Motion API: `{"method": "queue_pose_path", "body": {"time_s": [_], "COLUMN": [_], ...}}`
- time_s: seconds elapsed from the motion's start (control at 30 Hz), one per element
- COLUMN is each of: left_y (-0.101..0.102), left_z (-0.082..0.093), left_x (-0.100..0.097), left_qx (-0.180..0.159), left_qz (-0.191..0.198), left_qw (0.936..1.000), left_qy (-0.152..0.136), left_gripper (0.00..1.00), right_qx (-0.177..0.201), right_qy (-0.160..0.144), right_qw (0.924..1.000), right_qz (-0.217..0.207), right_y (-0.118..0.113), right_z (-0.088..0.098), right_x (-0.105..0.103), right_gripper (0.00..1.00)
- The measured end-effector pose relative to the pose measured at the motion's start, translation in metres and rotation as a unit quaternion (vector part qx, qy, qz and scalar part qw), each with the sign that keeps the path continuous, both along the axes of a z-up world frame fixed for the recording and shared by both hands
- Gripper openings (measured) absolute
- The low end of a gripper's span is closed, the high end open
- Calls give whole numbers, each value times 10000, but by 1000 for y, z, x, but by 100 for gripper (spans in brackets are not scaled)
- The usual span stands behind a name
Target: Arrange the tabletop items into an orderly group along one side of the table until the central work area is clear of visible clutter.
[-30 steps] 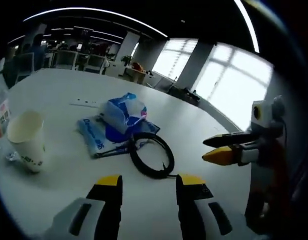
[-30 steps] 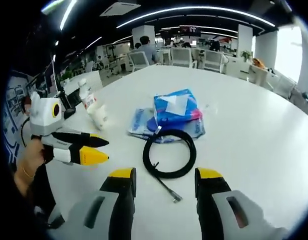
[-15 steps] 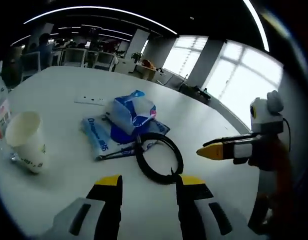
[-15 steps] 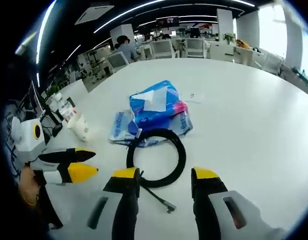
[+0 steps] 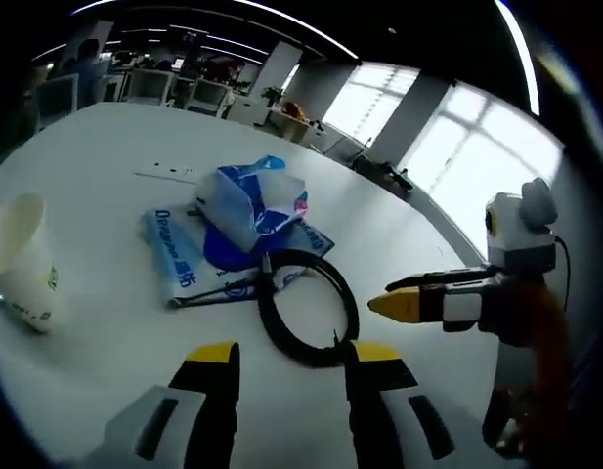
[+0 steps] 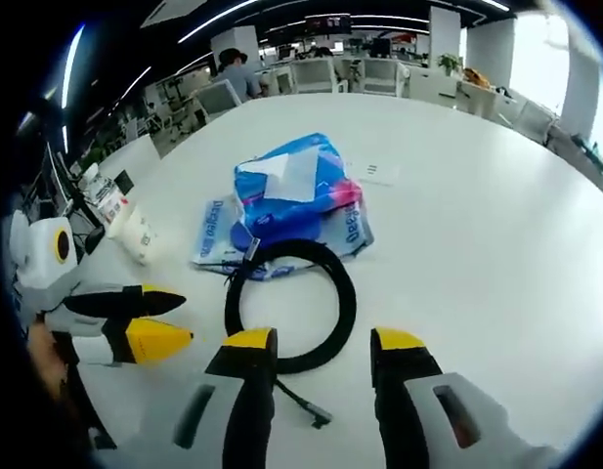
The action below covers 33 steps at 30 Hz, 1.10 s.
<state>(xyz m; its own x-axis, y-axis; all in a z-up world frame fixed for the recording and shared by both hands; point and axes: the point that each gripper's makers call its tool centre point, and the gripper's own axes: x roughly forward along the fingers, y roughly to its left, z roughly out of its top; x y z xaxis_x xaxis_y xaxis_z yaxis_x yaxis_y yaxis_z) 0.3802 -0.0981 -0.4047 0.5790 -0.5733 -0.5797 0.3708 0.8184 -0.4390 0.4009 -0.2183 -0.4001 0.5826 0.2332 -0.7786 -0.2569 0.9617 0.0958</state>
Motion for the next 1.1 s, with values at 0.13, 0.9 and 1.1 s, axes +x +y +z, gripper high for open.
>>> {"method": "queue_pose_path", "body": {"time_s": [0.13, 0.9, 1.1], "left_y": [0, -1, 1], "left_z": [-6, -25, -28], "left_x": [5, 31, 28], "left_qx": [137, 296, 478], "left_qz": [27, 368, 400], "left_qw": [9999, 9976, 9970], "left_qy": [43, 497, 453], "left_gripper": [42, 37, 31], "right_qx": [-42, -154, -206], "right_qy": [103, 345, 320], "right_qw": [9999, 9993, 9993], "right_qz": [-25, 31, 27], "right_y": [-1, -5, -7], "right_z": [-6, -37, -44], "right_x": [2, 24, 33], "right_gripper": [36, 35, 34]}}
